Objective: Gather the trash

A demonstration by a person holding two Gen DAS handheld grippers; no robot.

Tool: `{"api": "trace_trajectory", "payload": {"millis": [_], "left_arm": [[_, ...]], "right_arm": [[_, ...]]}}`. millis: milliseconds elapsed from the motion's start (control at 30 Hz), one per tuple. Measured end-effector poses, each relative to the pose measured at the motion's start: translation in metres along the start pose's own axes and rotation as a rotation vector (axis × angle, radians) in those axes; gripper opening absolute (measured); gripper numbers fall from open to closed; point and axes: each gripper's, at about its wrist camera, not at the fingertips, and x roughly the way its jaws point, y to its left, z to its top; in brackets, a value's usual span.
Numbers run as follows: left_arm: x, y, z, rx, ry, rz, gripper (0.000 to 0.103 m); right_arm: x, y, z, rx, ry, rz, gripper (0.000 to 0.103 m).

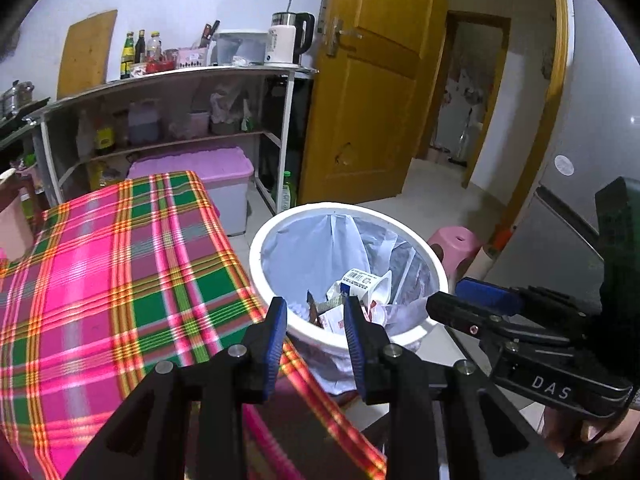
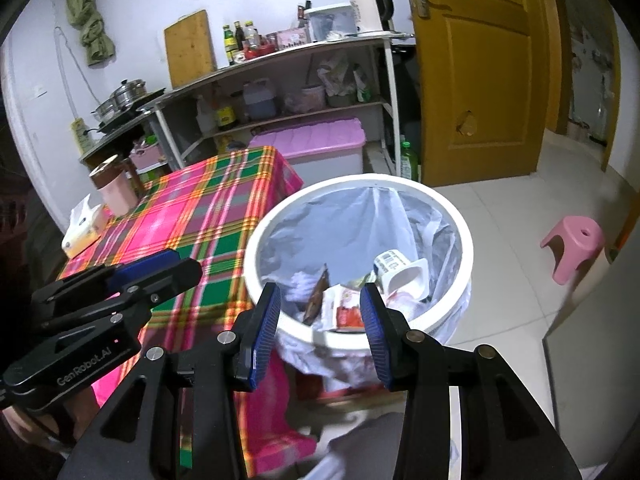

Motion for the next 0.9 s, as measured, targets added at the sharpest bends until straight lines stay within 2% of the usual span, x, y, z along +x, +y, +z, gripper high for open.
{"api": "trace_trajectory", "payload": {"millis": [400, 900], "left_arm": [[-0.049, 0.004, -0.020, -0.018, -0.040, 0.055, 0.029], [-0.076, 0.002, -0.038, -0.031, -0.051, 0.086, 0.029]], "right_arm": [[-0.034, 0.023, -0.021, -0.035, -0.030, 0.023, 0.043], [-0.056, 0.037, -0.037, -0.073, -0.048, 0.039, 0.043]]}}
